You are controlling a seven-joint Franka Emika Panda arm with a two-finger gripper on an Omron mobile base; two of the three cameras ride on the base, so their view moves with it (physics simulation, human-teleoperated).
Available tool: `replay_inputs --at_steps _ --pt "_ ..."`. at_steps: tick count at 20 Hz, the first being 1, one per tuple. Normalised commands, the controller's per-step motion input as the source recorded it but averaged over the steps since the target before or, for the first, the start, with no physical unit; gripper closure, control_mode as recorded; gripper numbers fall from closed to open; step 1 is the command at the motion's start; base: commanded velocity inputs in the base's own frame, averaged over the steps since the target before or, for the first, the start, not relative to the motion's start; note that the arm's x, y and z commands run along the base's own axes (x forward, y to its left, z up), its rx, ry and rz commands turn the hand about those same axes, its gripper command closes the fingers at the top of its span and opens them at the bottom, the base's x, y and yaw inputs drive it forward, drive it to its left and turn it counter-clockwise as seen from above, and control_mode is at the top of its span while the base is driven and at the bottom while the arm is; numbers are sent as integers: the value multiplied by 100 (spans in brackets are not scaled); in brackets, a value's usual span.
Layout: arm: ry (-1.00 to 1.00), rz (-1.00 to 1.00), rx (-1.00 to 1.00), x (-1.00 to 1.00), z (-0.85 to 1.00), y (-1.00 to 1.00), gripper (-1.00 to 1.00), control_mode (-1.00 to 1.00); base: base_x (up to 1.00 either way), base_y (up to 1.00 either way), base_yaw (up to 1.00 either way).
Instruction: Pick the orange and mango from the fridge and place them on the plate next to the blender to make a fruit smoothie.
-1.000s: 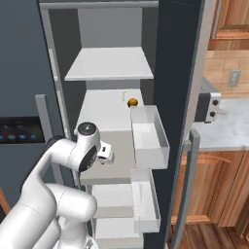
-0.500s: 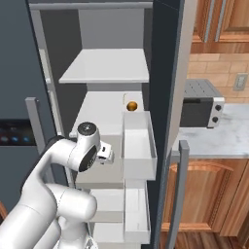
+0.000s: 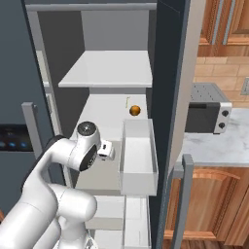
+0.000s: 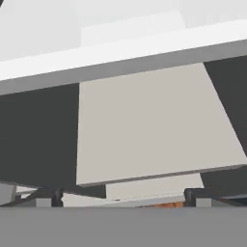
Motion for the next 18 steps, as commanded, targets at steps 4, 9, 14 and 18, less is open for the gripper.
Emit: replay_inputs --at_steps 4,9,14,18 --pt "-26 -8 -5 39 45 -23 -100 -100 0 0 0" --pt "-9 -17 -6 42 51 -24 -100 -100 0 0 0" --pt "0 -15 -1 50 57 -36 -100 -100 0 0 0" --pt "0 -2 0 57 31 -41 -100 -100 0 0 0"
